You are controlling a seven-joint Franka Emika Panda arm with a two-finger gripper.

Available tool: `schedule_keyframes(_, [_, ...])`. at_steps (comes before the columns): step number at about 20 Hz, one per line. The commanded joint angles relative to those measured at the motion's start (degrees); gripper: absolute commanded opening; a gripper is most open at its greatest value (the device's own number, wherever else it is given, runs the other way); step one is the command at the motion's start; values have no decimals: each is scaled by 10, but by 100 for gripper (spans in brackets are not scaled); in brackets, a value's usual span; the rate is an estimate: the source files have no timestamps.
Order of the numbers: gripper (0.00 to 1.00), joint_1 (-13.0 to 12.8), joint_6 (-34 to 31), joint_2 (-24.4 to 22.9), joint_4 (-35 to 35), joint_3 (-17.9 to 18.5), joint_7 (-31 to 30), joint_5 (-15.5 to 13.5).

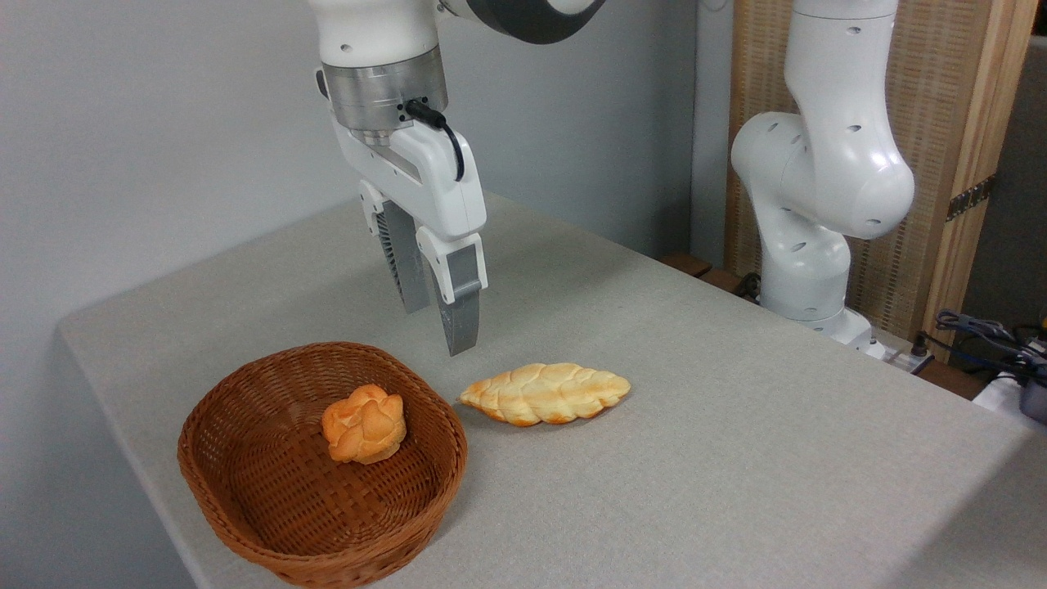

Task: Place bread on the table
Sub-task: 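Open the gripper to release the roll and raise it away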

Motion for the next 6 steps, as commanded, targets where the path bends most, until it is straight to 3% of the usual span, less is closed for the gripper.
schedule_keyframes(1, [100,-1,5,2,3,3,4,-11])
schedule_keyframes(6, [100,0,5,0,3,5,2,-11])
